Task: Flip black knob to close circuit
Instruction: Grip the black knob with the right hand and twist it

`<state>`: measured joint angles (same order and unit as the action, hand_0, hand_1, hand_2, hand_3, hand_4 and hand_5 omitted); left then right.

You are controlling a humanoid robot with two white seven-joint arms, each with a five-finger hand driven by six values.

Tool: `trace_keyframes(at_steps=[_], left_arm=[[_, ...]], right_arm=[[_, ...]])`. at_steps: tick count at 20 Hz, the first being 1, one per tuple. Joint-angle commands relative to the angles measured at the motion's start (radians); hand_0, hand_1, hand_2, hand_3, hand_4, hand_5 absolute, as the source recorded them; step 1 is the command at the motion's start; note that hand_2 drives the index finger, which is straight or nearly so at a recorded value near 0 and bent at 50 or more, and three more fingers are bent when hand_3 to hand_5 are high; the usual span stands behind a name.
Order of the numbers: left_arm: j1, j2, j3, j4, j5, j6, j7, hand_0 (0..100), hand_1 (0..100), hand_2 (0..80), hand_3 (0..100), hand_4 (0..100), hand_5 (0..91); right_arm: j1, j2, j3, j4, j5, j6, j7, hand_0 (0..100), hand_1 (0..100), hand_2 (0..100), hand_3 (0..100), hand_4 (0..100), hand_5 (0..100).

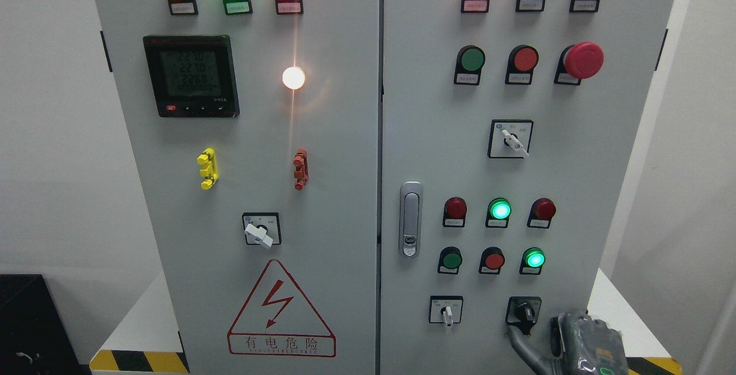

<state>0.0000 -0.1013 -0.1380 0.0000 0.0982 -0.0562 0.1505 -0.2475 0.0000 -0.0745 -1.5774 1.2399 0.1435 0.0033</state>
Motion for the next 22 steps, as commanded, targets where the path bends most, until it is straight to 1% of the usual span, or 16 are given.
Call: trace_keyframes(at_steps=[1, 17, 22], left_arm=[[0.023, 0.0, 0.0, -0.029, 0.0, -0.001, 0.0, 12, 56, 0.0, 0, 0, 0.0], [0.023, 0.0, 0.0, -0.029, 0.0, -0.001, 0.0, 12, 56, 0.0, 0, 0, 0.0], [0.023, 0.0, 0.0, -0.029, 0.0, -0.001, 0.0, 12, 56, 0.0, 0, 0, 0.0]], right_arm=[[0.001, 0.006, -0.01, 0.0, 0.009, -0.001, -0.006, 0, 4, 89, 100, 97, 100], [0.004, 0.005, -0.033, 0.017, 0.013, -0.002, -0.016, 0, 5, 89, 100, 97, 100], [0.001, 0.003, -0.054, 0.017, 0.01, -0.004, -0.016, 0, 5, 89, 100, 97, 100]])
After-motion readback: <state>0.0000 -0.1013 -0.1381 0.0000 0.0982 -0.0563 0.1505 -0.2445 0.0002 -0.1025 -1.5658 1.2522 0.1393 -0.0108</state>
